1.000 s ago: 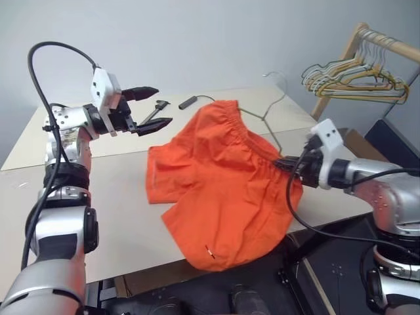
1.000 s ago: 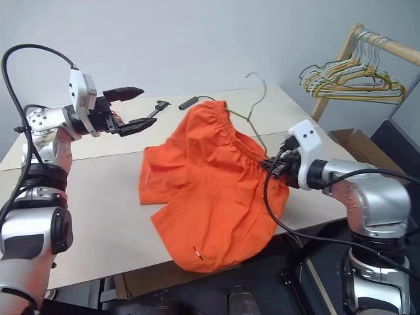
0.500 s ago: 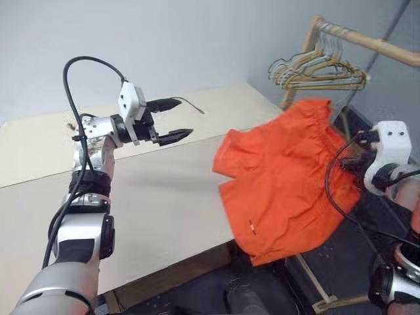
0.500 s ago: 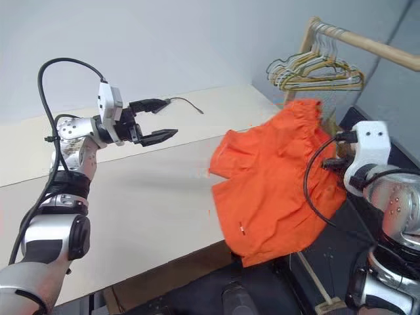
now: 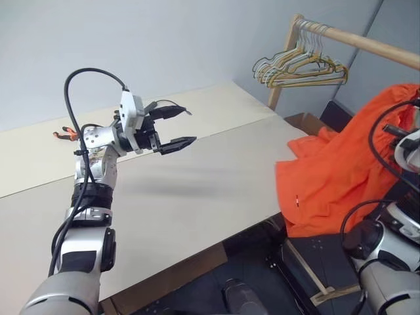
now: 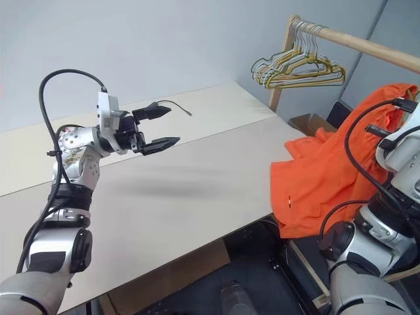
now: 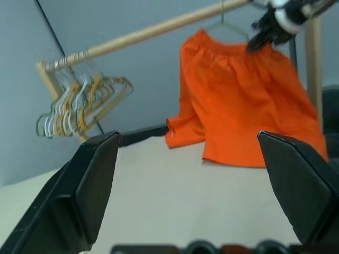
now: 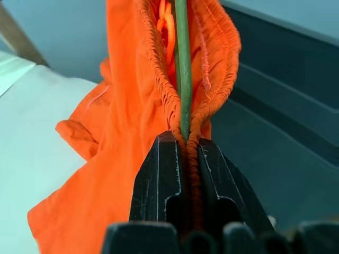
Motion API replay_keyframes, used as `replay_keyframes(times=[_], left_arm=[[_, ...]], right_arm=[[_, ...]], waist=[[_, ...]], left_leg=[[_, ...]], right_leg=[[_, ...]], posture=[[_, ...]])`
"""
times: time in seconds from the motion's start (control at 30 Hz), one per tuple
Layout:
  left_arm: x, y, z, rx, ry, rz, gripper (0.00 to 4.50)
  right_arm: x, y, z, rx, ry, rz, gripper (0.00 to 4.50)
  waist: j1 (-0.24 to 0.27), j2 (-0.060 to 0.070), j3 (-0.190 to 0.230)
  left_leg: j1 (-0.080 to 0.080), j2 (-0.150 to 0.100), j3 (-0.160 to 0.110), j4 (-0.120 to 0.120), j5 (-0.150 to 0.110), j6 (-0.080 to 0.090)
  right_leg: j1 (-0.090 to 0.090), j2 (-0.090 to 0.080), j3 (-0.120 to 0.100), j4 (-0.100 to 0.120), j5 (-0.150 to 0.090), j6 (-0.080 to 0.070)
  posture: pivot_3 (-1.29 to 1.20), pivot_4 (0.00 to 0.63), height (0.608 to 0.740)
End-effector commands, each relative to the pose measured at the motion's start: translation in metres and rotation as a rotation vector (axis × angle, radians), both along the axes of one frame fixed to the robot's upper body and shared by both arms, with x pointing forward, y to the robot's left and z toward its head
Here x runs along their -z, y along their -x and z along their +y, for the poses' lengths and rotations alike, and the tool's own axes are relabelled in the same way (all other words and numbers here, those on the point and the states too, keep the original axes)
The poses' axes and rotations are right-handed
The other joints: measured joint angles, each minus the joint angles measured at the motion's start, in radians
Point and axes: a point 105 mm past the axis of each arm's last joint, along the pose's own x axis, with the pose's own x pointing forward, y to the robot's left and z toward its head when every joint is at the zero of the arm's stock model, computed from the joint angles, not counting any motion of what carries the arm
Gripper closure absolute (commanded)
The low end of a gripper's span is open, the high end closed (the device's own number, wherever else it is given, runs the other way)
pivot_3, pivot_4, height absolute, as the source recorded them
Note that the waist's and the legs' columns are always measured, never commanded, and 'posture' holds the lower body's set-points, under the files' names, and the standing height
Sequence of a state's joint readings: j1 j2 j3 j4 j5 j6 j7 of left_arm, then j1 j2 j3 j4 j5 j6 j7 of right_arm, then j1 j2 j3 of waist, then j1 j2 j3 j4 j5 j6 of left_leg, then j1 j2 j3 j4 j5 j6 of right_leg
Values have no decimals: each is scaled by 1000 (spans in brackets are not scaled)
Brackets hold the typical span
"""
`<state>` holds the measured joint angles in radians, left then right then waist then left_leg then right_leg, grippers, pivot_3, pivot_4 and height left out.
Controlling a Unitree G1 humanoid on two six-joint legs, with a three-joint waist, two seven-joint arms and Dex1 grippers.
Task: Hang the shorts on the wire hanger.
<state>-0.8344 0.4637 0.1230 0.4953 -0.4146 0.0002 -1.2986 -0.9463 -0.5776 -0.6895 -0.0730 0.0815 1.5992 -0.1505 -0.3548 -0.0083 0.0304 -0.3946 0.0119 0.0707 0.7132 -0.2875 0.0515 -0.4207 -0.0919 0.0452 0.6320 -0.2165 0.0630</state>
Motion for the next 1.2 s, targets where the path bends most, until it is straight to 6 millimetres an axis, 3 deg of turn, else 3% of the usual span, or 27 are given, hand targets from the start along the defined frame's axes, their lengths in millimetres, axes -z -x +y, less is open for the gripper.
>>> replay_keyframes(times=[0.03, 0.43, 0.53, 0.83, 1.1, 1.2], left_arm=[[-17, 5, 2, -28, 55, -46, 0], [-15, 20, 7, -42, 122, -47, 0], [-14, 22, 8, -50, 124, -47, 0], [-8, 24, 9, -63, 103, -33, 0], [-6, 27, 9, -61, 99, -35, 0], [-6, 27, 9, -61, 99, -33, 0]], right_arm=[[-18, -4, -15, 56, 16, -48, 4377], [-17, -34, -42, 91, 39, -52, 4377], [-22, -38, -41, 76, 36, -65, 4377], [-11, -49, -39, 83, -137, -50, 4377], [3, -45, -38, 121, -47, 76, 4377], [4, -46, -38, 131, -33, 81, 3387]], waist=[[-2, 1, 0], [-13, 3, 0], [-12, 4, 0], [3, 4, 0], [27, 4, 0], [32, 4, 0]], left_leg=[[1, 0, 0, 0, 0, 0], [16, -1, 0, -3, -1, 2], [16, -1, 0, -3, -1, 2], [16, -1, 1, -3, -1, 2], [15, -1, 1, -4, -2, 2], [16, -1, 1, -4, -2, 2]], right_leg=[[1, 0, 0, 0, 0, 0], [18, 0, 0, -5, -2, 2], [18, 0, 1, -5, -2, 3], [18, 0, 1, -6, -2, 3], [18, 0, 1, -7, -2, 3], [18, 0, 1, -7, -2, 3]], posture=[[-322, 0, 740], [-276, 0, 740], [-264, 0, 740], [-259, 0, 740], [-249, 0, 740], [-248, 0, 740]])
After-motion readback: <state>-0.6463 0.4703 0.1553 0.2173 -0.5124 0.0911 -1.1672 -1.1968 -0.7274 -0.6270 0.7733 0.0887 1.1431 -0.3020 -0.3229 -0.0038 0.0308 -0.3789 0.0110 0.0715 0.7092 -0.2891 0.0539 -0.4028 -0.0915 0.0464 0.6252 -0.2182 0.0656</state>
